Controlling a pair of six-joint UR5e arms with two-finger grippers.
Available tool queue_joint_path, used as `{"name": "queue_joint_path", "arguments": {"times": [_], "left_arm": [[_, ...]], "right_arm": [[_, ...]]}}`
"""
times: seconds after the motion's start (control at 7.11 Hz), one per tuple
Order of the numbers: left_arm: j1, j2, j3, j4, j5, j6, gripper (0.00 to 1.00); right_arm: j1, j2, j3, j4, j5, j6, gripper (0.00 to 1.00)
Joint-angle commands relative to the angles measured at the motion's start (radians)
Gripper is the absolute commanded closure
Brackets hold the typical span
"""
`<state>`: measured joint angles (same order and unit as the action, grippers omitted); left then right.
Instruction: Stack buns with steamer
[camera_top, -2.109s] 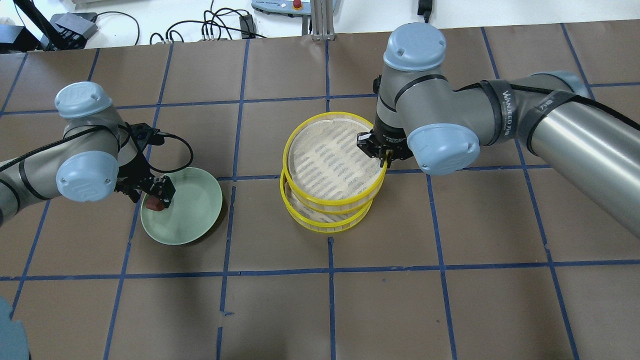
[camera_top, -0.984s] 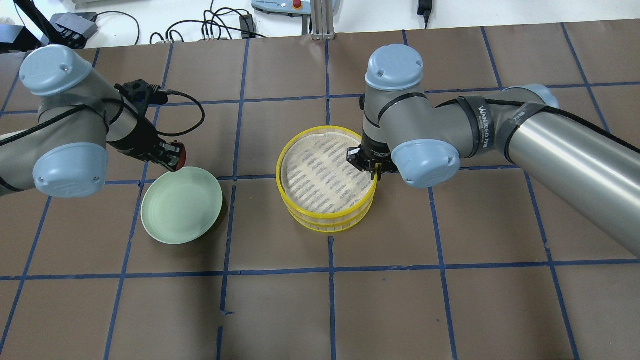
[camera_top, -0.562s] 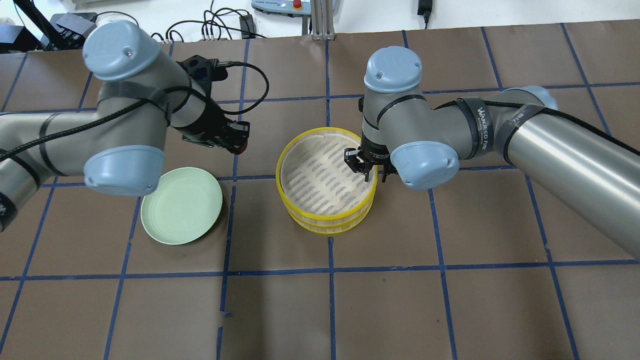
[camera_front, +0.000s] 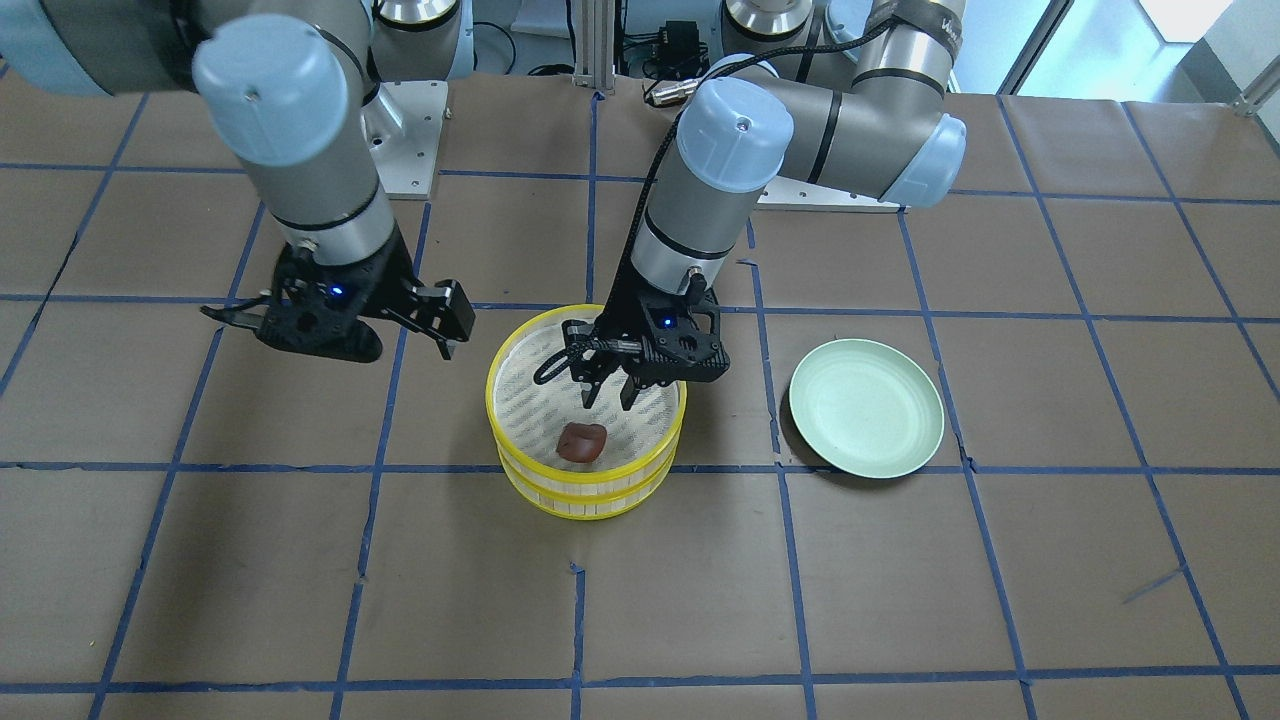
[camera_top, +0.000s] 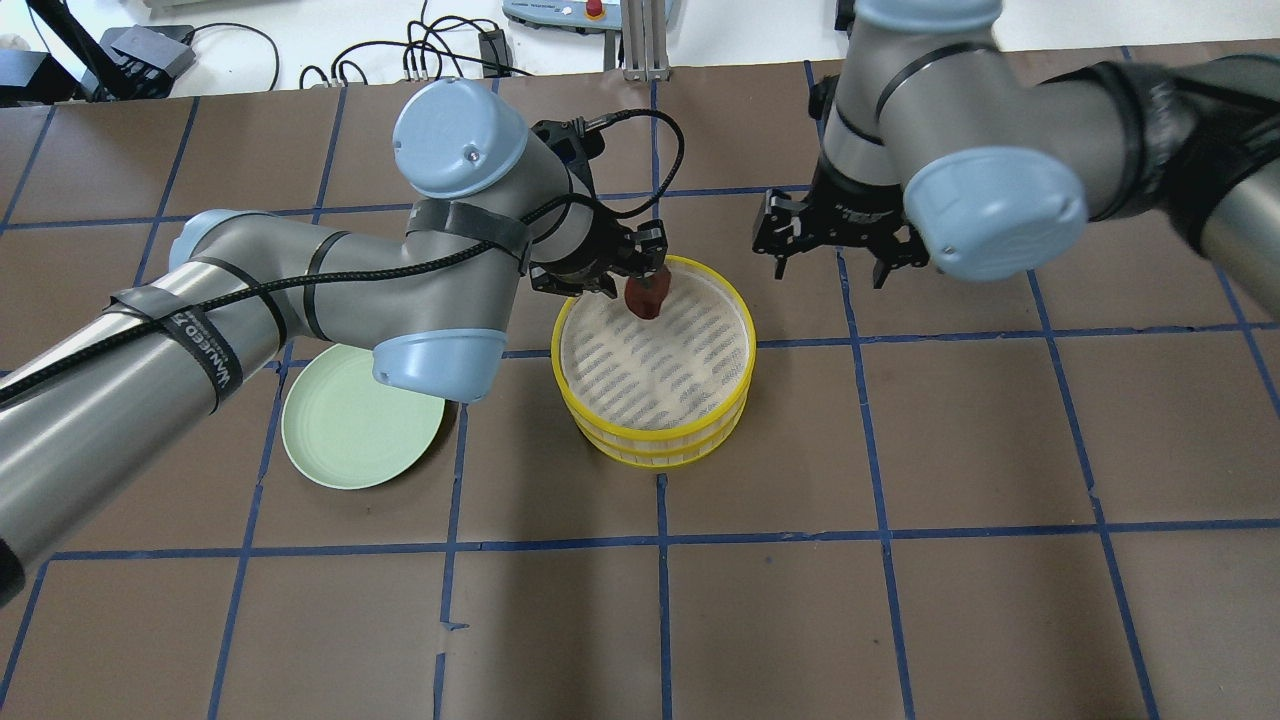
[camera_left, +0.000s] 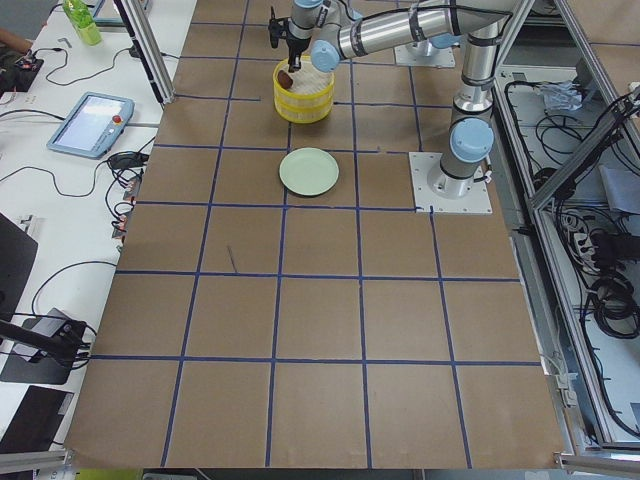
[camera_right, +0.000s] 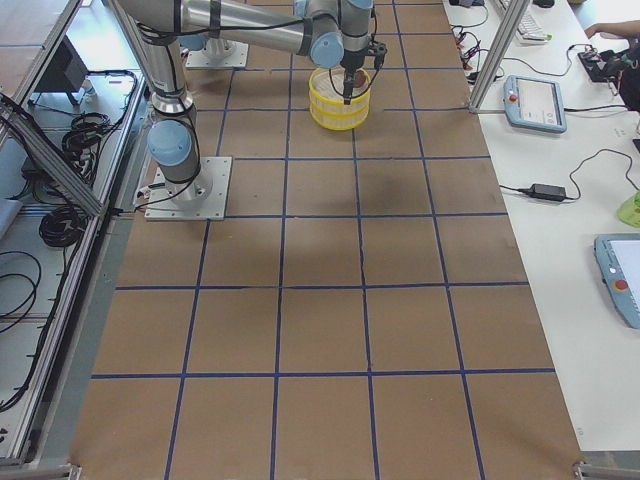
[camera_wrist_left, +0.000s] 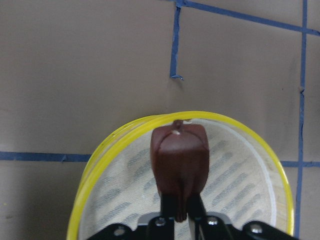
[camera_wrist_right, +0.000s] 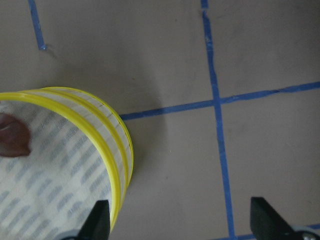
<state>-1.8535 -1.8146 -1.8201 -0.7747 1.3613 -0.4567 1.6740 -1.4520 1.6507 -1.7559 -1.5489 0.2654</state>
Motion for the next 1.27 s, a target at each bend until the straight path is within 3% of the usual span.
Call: {"name": "queue_joint_path", "arguments": {"times": [0.0, 0.14, 0.28, 0.56, 0.7, 0.84, 1.12], "left_arm": [[-0.004, 0.004, 0.008, 0.008, 0.007, -0.002, 0.0], [0.02, 0.029, 0.031, -0.047, 0.018, 0.139, 0.0], [0.108, 0.085, 0.075, -0.228, 0.021, 0.276, 0.0], [0.315, 0.205, 0.267, -0.782, 0.027, 0.511, 0.0], [0.353, 0.224, 0.375, -0.969, 0.112, 0.513, 0.0], [0.355, 0.23, 0.405, -1.017, 0.157, 0.515, 0.0], [0.352, 0.239, 0.357, -1.003, 0.147, 0.516, 0.0]], "right_arm": [[-0.036, -0.065, -0.167, 0.264, -0.002, -0.025, 0.0], [-0.031, -0.073, -0.189, 0.298, 0.0, -0.023, 0.0], [-0.023, -0.086, -0.181, 0.299, -0.008, -0.025, 0.0], [-0.02, -0.099, -0.173, 0.297, -0.003, -0.025, 0.0], [-0.02, -0.1, -0.17, 0.299, 0.0, -0.025, 0.0], [-0.022, -0.103, -0.17, 0.299, 0.0, -0.025, 0.0], [-0.02, -0.106, -0.169, 0.3, 0.001, -0.025, 0.0]]}}
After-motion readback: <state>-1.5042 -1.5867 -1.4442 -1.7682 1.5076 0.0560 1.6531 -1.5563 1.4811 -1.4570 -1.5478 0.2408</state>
